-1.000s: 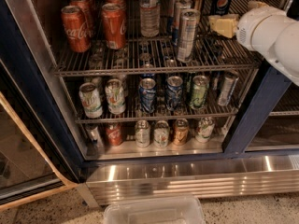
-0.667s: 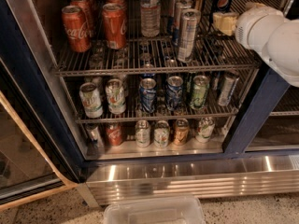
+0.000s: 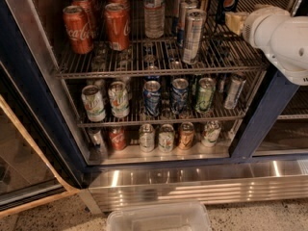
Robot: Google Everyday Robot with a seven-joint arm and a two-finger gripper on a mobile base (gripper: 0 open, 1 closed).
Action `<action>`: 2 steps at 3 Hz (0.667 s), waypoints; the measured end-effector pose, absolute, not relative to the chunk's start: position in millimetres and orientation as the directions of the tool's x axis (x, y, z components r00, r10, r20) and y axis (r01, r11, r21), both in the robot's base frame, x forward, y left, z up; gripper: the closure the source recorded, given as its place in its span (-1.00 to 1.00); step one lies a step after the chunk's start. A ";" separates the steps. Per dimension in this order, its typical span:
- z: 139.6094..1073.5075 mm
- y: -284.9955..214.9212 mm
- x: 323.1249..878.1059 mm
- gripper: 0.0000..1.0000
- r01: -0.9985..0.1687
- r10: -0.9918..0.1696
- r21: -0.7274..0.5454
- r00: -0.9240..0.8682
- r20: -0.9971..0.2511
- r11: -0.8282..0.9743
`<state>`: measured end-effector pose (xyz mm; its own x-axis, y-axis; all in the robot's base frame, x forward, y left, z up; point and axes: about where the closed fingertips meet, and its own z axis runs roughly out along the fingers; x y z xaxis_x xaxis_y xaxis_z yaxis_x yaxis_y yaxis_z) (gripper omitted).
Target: Pick pepsi can from top shelf of fridge
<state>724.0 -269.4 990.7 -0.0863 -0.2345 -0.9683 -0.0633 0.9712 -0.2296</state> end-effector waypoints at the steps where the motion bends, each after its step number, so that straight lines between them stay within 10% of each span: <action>1: 994.5 -268.5 737.2 -0.14 -0.061 -0.236 -0.231 -0.089 -0.968 0.971; 2: 1000.3 -264.4 753.0 -0.16 -0.069 -0.239 -0.234 -0.085 -0.967 0.970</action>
Offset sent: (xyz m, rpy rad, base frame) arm 0.0540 0.0085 0.0191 -0.0079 0.0065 0.0117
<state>753.0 -264.4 1000.3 -0.0852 -0.2394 -0.9672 -0.0693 0.9698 -0.2340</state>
